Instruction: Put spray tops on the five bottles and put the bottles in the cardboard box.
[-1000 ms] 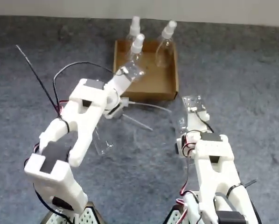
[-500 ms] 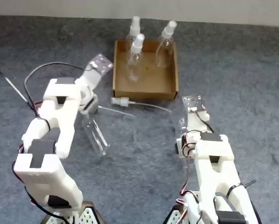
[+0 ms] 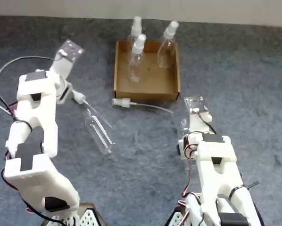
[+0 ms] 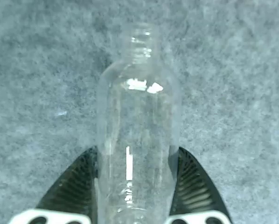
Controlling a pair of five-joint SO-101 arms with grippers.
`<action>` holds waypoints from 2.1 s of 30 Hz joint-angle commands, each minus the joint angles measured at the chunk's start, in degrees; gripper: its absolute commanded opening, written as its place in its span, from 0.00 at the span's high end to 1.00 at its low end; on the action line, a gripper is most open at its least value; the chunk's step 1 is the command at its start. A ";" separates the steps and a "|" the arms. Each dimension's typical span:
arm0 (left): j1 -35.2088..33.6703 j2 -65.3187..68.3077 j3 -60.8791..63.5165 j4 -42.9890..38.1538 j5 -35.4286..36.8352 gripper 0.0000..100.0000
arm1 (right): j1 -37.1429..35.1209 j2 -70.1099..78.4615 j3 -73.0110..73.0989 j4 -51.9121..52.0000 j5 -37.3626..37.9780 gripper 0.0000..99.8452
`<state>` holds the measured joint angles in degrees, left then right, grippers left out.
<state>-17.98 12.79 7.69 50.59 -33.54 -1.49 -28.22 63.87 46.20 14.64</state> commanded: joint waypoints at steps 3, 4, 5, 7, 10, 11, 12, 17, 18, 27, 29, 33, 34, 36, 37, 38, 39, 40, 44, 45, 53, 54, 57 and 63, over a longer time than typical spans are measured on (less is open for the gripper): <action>1.45 -0.66 -10.68 9.05 22.77 0.83 | 0.40 -0.31 0.48 -0.84 0.35 1.00; 1.71 -0.48 -12.00 10.20 28.92 0.83 | 0.40 -0.31 0.48 -0.84 0.35 1.00; 2.33 -0.22 -12.97 10.99 34.81 0.83 | 0.40 -0.31 0.48 -0.84 0.35 1.00; 3.21 1.19 -13.41 11.16 45.10 0.83 | 0.40 -0.31 0.48 -0.84 0.35 1.00; 4.35 5.49 -13.49 11.08 54.77 0.83 | 0.40 -0.31 0.48 -0.84 0.35 1.00; 4.70 7.43 -13.49 11.08 56.26 0.83 | 0.40 -0.31 0.48 -0.84 0.35 1.00; 4.88 9.10 -13.49 11.08 57.32 0.83 | 0.40 -0.31 0.48 -0.84 0.35 1.00; 4.97 15.96 -15.60 11.43 61.19 0.83 | 0.40 -0.31 0.48 -0.84 0.35 1.00; 4.97 16.75 -16.22 11.43 61.19 0.83 | 0.40 -0.31 0.48 -0.84 0.35 1.00; 4.79 21.49 -22.64 11.52 61.10 0.84 | 0.40 -0.31 0.48 -0.84 0.35 1.00; 4.62 21.58 -24.48 11.52 61.10 0.87 | 0.40 -0.31 0.48 -0.84 0.44 1.00; 4.70 21.49 -29.23 11.52 61.10 0.96 | 0.40 -0.31 0.48 -0.84 0.44 1.00; 4.79 21.49 -30.46 11.52 61.10 0.96 | 0.40 -0.31 0.48 -0.84 0.44 1.00; 4.88 21.49 -32.75 11.52 61.10 0.96 | 0.40 -0.31 0.48 -0.84 0.44 1.00; 4.97 21.49 -33.98 11.52 61.10 0.96 | 0.40 -0.31 0.48 -0.84 0.44 1.00; 4.97 21.49 -35.38 11.52 61.10 0.96 | 0.40 -0.31 0.48 -0.84 0.44 1.00; 4.97 21.49 -37.23 11.52 61.01 0.96 | 0.40 -0.31 0.48 -0.84 0.44 1.00; 4.97 21.49 -39.34 11.52 60.92 0.96 | 0.40 -0.31 0.48 -0.84 0.44 1.00; 4.62 21.32 -49.54 13.80 58.02 0.96 | 0.40 -0.31 0.48 -0.84 0.44 1.00; 4.62 21.32 -53.14 16.00 56.00 0.96 | 0.40 -0.31 0.48 -0.84 0.44 1.00; 5.85 21.76 -78.55 46.51 19.08 0.96 | 0.40 -0.31 0.48 -0.84 0.53 1.00; 5.93 21.76 -79.25 50.81 15.12 0.96 | 0.40 -0.31 0.48 -0.84 0.53 1.00; 2.95 21.41 -71.43 52.13 12.40 0.96 | 0.40 -0.31 0.48 -0.84 0.53 1.00; 0.92 21.93 -49.45 51.43 5.98 0.96 | 0.40 -0.31 0.48 -0.84 0.53 1.00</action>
<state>-16.04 35.47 -50.42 101.76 -26.15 -1.49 -28.22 63.87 46.20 14.64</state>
